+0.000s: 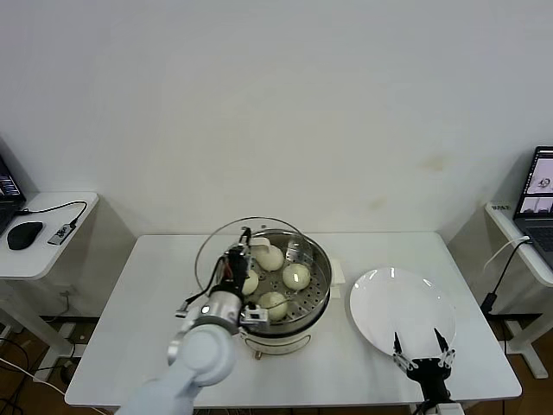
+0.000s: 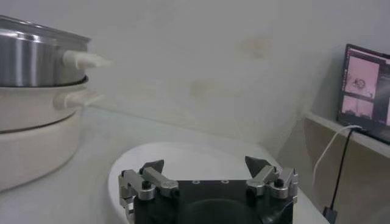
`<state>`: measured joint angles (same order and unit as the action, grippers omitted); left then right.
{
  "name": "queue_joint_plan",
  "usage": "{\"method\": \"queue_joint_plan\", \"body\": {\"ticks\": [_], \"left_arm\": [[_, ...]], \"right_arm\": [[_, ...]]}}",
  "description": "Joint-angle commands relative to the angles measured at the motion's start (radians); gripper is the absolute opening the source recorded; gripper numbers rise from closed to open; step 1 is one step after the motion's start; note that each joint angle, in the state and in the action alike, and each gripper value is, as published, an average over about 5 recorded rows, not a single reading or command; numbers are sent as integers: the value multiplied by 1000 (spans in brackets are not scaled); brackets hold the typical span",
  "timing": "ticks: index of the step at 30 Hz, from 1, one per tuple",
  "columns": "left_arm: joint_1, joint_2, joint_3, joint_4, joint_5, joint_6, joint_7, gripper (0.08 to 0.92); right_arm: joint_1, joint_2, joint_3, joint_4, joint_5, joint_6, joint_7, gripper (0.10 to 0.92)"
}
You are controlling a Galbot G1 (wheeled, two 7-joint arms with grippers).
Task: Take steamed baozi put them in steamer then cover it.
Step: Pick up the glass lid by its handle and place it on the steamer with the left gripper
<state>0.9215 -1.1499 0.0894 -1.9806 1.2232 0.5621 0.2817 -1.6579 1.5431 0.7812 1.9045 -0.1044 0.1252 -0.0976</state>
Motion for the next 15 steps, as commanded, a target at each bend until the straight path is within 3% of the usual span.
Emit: {"method": "queue_joint_plan", "body": {"ticks": [1,15], "left_arm": [[-38,-86,81,70,60,13,25,141],[-19,-116,70,123,97,-20,-6,141]], "right_arm": [[-3,1,3,1,-8,3,7,823],[-6,-7,7,-11,-6,20,2,823]]}}
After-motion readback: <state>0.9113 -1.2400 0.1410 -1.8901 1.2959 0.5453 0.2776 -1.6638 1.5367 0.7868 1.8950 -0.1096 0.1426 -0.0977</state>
